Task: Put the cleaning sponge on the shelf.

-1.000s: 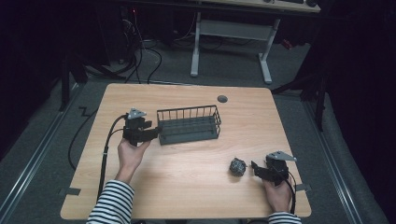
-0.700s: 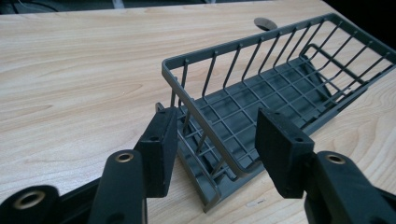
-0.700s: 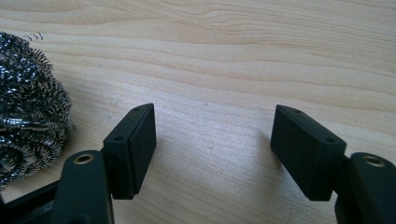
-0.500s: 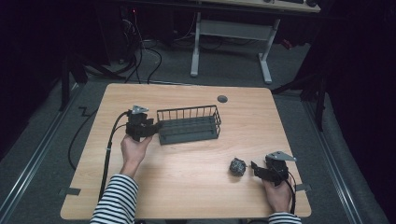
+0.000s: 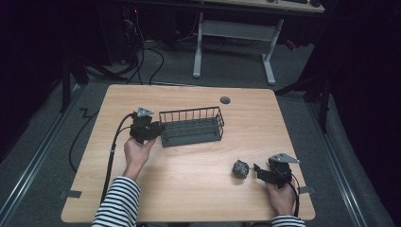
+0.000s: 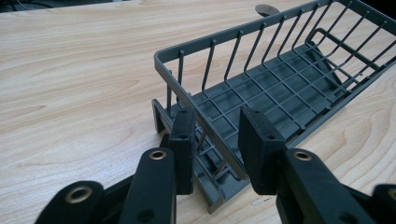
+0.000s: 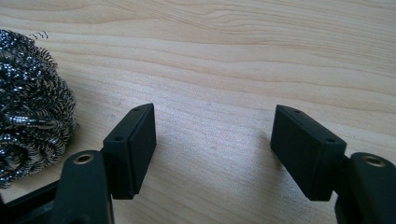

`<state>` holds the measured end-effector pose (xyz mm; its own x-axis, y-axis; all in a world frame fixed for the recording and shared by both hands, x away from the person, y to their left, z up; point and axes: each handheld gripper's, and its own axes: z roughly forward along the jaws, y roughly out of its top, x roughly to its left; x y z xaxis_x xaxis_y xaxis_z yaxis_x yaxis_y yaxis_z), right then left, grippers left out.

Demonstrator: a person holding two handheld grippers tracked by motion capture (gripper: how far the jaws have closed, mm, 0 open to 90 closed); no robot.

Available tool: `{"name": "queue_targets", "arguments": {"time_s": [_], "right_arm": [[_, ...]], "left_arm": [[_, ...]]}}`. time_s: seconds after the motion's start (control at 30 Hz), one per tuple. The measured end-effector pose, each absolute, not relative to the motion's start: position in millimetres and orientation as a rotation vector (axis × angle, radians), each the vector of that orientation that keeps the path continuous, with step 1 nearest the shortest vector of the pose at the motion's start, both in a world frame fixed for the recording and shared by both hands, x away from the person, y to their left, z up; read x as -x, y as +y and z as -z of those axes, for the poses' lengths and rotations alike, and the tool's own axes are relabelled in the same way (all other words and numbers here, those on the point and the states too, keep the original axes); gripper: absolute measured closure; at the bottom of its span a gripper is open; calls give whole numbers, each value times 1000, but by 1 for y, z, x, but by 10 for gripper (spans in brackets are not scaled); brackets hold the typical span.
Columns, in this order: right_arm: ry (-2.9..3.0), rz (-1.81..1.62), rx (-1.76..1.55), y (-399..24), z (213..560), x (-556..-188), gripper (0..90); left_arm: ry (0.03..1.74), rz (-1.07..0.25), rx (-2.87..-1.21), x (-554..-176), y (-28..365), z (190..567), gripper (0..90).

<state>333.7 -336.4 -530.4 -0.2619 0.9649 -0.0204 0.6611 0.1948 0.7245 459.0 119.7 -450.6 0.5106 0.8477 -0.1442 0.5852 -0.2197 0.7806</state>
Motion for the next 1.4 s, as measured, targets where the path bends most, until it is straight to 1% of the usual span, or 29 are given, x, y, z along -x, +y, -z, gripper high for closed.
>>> {"name": "queue_targets", "arguments": {"time_s": [0.2,0.57,0.83,1.4], "right_arm": [[2001,-840,-1507,-336,530,-334,313],[2000,-839,-1510,-336,530,-334,312],[1999,-839,-1511,-336,530,-334,312],[2000,-839,-1510,-336,530,-334,312]], "left_arm": [[1154,-402,-1936,-456,117,450,687],[1130,-367,-1950,-452,110,447,697],[1080,-352,-1985,-449,99,444,708],[1065,-339,-1985,-446,95,443,735]]}}
